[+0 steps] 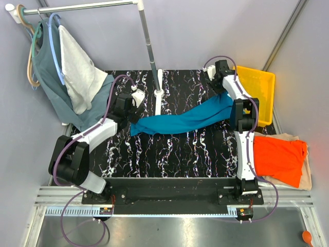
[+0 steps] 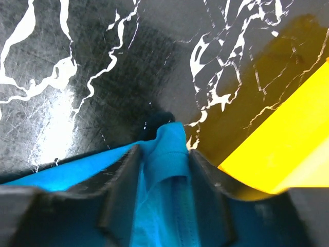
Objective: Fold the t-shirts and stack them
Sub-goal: Flatten the tshirt out
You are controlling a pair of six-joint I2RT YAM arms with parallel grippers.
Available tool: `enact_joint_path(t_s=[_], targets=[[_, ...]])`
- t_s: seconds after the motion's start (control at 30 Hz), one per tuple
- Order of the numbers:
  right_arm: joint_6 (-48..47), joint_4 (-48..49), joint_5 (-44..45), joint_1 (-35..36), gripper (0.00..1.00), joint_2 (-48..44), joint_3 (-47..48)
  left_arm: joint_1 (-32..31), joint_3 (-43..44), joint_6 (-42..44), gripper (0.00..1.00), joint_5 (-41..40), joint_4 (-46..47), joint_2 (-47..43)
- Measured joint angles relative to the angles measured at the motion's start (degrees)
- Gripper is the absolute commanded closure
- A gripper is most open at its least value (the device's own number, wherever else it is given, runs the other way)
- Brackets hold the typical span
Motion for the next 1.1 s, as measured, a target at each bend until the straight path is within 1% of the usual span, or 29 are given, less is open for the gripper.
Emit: enact_joint_path(t_s=[0.03,0.07,0.1,0.23,0.37,0.47,0.57,0.7,0.73,0.83,0.93,1.07,1.1], targets=[[0.13,-0.04,0.0,0.0,0.86,0.0,-0.24,0.0,0.0,0.02,0.02,0.0,-0.02,0.0],[-0.04,-0.07,0.0,0.0,0.96,-0.02,-0.46,0.0,0.0,0.02,0.02,0.02,-0.04,0.0],[0.17,-0.07,0.0,0.0,1.0,-0.09,-1.01,0.0,0.0,0.02,0.02,0.02,-0.04,0.0],[0.17,-0.2,0.31,0.22,1.0,-1.95,-4.02,0.0,0.0,0.02,0.02,0.04,-0.15,0.0],[0.35,-1.36,0.46,0.55,1.0,-7.63,-9.73,0.0,0.2,0.28,0.03,1.81,-1.25,0.0],[0.81,-1.97,0.04,1.14,1.0,-14.45,-14.05,0.0,1.31,1.44,0.04,4.02,-2.62,0.11],[1.16,-2.16,-0.31,2.19,1.0,-23.43,-17.25,0.0,5.01,3.26,0.06,5.7,-3.87,2.34],[1.42,-1.49,-1.31,4.31,1.0,-35.52,-18.8,0.04,9.05,5.38,0.09,8.15,-4.5,6.69],[1.49,-1.42,-1.46,4.87,1.0,-38.14,-19.06,0.15,9.9,5.95,0.12,9.07,-4.83,8.0],[1.57,-1.2,-1.55,6.49,1.0,-44.06,-20.09,0.48,11.63,7.72,0.14,11.47,-6.12,11.58],[1.57,-1.14,-1.55,7.54,1.0,-46.6,-21.35,0.7,11.43,9.33,0.15,13.73,-8.26,13.68],[1.57,-1.44,-1.53,7.89,1.0,-46.73,-23.82,0.55,9.51,10.45,0.17,16.11,-9.7,13.77],[1.6,-1.75,-1.51,7.89,1.0,-46.64,-24.44,0.39,8.96,10.58,0.21,16.46,-9.88,13.77]])
